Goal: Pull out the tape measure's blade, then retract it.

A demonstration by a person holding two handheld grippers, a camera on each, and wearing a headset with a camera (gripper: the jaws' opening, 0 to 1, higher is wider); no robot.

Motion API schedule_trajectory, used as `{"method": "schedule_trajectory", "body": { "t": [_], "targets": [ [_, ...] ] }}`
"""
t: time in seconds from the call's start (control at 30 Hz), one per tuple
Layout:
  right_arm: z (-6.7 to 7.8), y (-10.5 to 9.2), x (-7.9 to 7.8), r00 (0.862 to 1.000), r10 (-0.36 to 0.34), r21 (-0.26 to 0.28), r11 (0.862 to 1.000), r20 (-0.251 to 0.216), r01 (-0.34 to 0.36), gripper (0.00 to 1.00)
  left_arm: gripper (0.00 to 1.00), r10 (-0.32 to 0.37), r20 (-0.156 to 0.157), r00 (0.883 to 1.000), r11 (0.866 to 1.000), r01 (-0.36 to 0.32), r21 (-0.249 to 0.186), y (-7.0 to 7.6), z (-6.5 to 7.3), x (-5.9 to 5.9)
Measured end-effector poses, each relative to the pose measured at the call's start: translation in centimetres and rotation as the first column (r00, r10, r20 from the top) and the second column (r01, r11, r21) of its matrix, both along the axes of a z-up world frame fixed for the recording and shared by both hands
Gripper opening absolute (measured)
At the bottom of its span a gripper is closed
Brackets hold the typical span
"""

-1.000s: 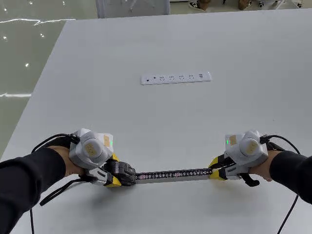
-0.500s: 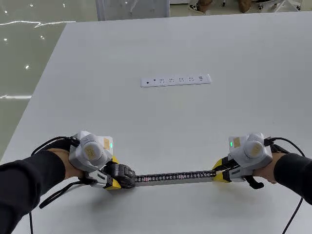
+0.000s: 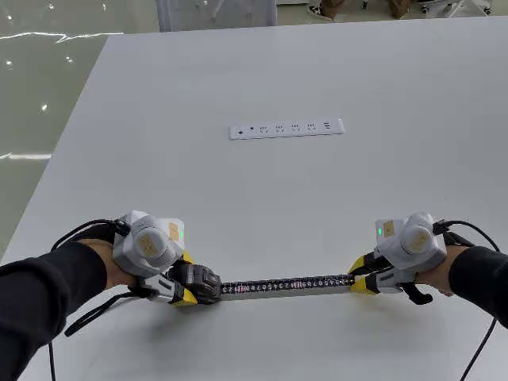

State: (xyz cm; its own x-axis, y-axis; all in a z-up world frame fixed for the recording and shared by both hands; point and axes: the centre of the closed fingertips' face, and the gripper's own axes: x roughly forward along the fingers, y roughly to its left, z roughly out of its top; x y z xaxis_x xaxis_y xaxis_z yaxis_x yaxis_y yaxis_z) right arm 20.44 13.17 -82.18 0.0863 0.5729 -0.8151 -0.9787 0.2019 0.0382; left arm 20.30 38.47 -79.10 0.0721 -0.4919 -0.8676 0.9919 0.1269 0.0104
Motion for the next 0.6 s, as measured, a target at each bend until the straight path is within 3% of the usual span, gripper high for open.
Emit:
{"method": "schedule_trajectory", "body": {
  "t": [0.6],
  "targets": [
    [-0.04,-0.29,0.04,1.000,-0.006,-0.004,1.000,-0.009,0.006,0.09,0.32,0.000,0.001,1.000,1.000,0.000,-0.002,-0.05,0.03,-0.03]
  ]
}}
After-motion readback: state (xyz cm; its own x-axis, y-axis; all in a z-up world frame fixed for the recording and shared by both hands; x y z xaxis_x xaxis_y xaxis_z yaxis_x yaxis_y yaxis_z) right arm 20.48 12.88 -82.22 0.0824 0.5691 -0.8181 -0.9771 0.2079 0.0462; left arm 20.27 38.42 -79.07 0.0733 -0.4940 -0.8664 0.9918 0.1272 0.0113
